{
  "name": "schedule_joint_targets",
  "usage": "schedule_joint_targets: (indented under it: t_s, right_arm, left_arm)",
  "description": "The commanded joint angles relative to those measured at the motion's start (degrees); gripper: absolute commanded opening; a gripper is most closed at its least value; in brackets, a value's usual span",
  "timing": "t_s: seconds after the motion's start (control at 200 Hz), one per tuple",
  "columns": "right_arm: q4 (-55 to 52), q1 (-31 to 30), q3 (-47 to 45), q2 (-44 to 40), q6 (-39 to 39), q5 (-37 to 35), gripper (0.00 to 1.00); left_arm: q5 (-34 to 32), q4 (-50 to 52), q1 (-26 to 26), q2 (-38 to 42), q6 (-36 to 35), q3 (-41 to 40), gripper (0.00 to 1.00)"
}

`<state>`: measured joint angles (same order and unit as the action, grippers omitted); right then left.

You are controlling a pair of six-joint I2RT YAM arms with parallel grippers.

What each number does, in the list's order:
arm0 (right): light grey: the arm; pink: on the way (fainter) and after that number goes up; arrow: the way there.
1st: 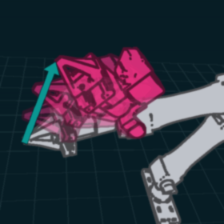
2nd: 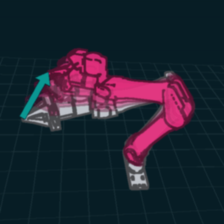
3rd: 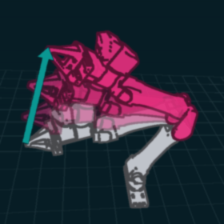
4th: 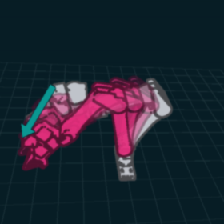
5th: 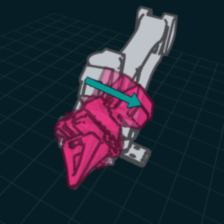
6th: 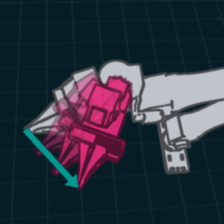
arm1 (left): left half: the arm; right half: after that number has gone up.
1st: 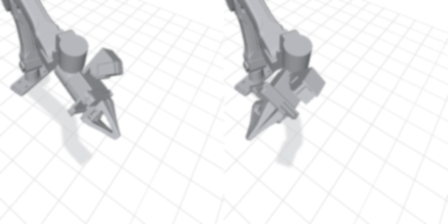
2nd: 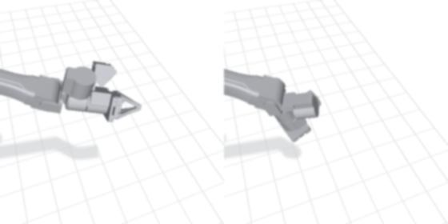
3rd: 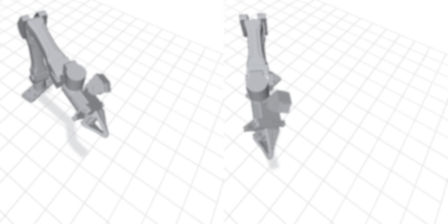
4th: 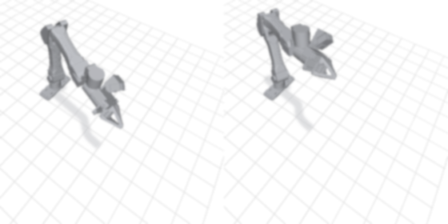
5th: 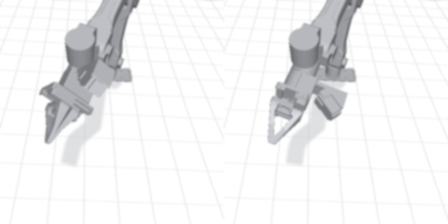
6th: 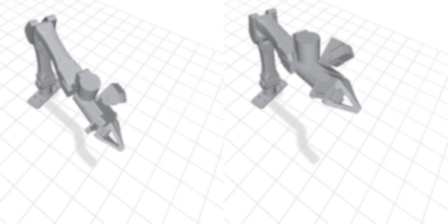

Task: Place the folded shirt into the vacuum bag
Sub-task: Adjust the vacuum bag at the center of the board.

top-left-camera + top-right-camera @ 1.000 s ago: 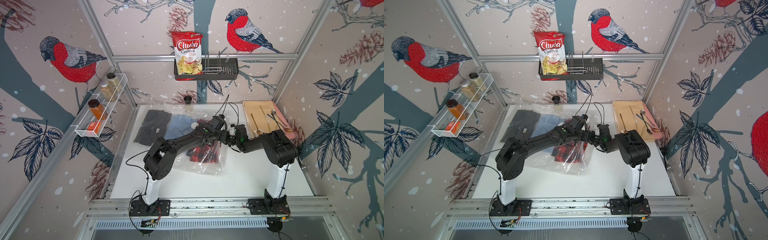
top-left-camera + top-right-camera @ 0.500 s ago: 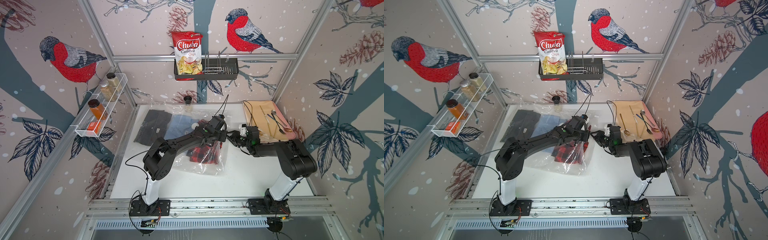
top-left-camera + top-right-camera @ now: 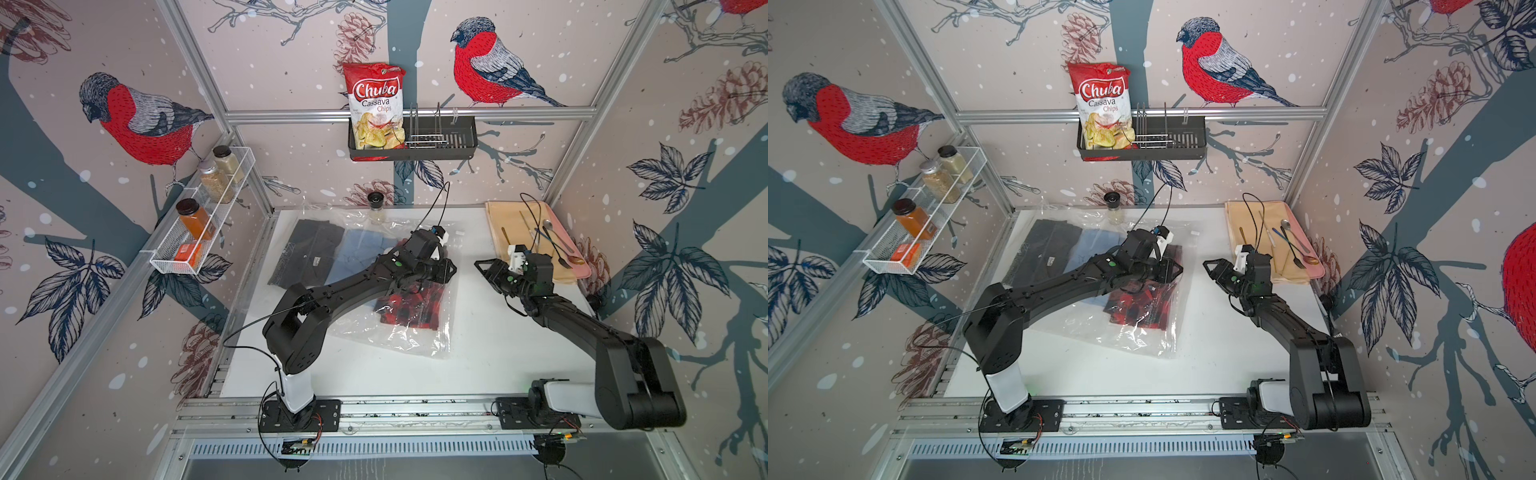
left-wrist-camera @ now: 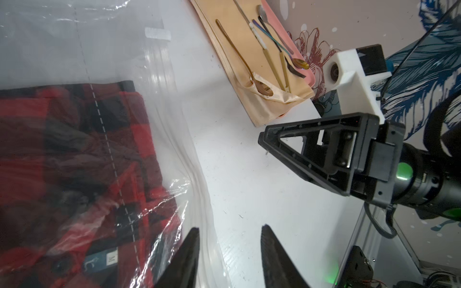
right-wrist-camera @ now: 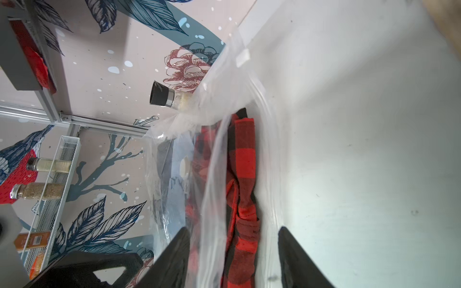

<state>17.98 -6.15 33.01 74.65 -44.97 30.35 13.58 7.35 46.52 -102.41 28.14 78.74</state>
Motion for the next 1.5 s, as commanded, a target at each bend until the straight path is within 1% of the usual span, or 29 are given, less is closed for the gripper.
schedule_joint_targets:
  t_s: [0.0,0.065,0.125,0.185,0.32,0.43,0.515,0.585,0.65,0.775,0.865,0.936,1.111,1.211,1.301,1.401,1.496]
  right_arm:
    - [-5.32,-1.53,2.69,-2.06,3.12,-0.31,0.58]
    - [-6.15,-3.84,4.70,-2.58,3.59,-0.12,0.59]
    - [-6.21,-7.35,6.82,-2.58,4.22,-0.34,0.61]
    - [-5.83,-11.03,9.29,-1.25,4.44,-0.09,0.62]
    - [-3.59,-18.44,15.27,5.69,4.56,1.90,0.62]
    - [-3.05,-21.90,18.91,12.30,4.71,2.41,0.62]
    - [-2.15,-22.46,18.82,16.80,4.25,2.44,0.62]
    - [-2.19,-21.78,17.08,19.50,4.01,0.65,0.60]
    - [-1.63,-19.99,13.75,20.88,3.63,-1.74,0.59]
    - [-0.61,-14.71,6.93,22.91,4.37,-6.12,0.57]
    - [-0.23,-11.47,4.73,23.19,4.80,-5.18,0.56]
    - [-1.52,-10.76,4.71,20.06,5.21,-4.89,0.56]
    - [-9.88,-13.89,10.44,8.89,7.24,-7.41,0.58]
    - [-11.31,-17.07,13.66,5.96,7.29,-7.04,0.59]
    - [-8.84,-20.58,16.29,7.44,6.33,-3.52,0.60]
    - [-5.84,-23.93,20.26,13.38,5.69,2.47,0.61]
    - [-4.43,-25.57,22.60,19.01,5.92,3.96,0.61]
  left_arm:
    - [4.19,-6.41,-1.13,3.66,1.40,-3.80,0.47]
    - [4.29,-7.68,-1.73,6.12,1.71,-6.97,0.49]
    - [3.50,-8.00,-2.50,7.77,1.79,-9.29,0.51]
    - [3.56,-8.72,-3.87,8.77,2.28,-11.94,0.51]
    - [4.08,-11.31,-6.61,10.33,3.49,-17.74,0.51]
    - [3.82,-12.63,-7.82,11.67,3.94,-21.22,0.51]
    - [2.96,-13.02,-8.69,12.15,3.83,-23.94,0.51]
    - [2.10,-13.21,-9.70,11.98,3.55,-25.64,0.51]
    - [1.38,-13.55,-10.75,11.55,3.26,-27.05,0.51]
    - [-0.65,-13.50,-12.82,10.63,2.43,-29.35,0.51]
    - [-0.48,-13.56,-14.28,10.51,2.19,-30.37,0.51]
    - [-0.39,-13.42,-14.92,11.28,1.85,-30.66,0.51]
    - [-1.49,-11.97,-16.44,12.94,0.76,-29.08,0.51]
    - [-2.05,-10.58,-17.35,11.71,-0.71,-26.90,0.51]
    - [-3.39,-9.50,-19.71,9.96,-2.29,-24.82,0.51]
    - [-3.85,-9.96,-23.65,8.40,-2.88,-23.26,0.51]
    - [-6.47,-9.71,-26.56,6.75,-3.95,-21.88,0.51]
